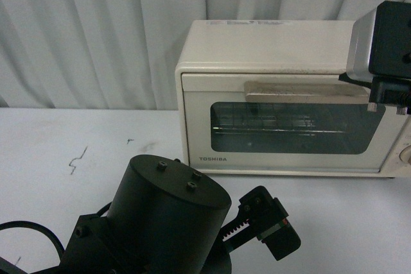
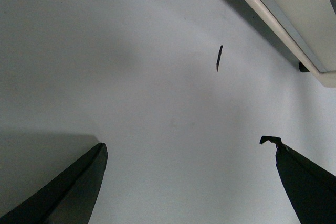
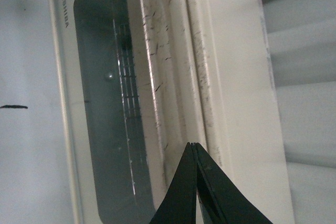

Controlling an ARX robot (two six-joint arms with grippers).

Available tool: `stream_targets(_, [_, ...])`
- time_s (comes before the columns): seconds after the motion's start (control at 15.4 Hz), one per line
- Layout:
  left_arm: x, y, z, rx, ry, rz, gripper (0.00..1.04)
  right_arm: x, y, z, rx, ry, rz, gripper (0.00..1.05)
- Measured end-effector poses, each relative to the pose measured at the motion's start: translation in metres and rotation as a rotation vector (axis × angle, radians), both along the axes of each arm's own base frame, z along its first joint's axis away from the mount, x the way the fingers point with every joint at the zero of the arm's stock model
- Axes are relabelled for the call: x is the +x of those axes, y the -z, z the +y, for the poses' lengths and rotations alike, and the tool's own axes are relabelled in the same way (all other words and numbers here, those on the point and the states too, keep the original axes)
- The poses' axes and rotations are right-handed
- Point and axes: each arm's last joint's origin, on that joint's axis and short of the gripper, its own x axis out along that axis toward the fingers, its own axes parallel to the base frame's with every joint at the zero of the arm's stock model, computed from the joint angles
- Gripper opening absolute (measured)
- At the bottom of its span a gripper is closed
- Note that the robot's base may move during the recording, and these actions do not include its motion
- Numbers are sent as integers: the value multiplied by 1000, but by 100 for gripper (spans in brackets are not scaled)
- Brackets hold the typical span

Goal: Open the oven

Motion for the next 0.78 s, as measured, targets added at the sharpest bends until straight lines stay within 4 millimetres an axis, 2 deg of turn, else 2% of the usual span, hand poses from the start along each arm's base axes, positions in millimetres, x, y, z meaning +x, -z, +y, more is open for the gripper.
stream_targets(0.59, [0, 0, 0, 0, 0, 0, 98, 6, 5, -5, -10, 14, 14, 2])
stream_targets(0.78, [0, 0, 0, 0, 0, 0, 98, 15, 10, -18, -6, 33, 18, 2])
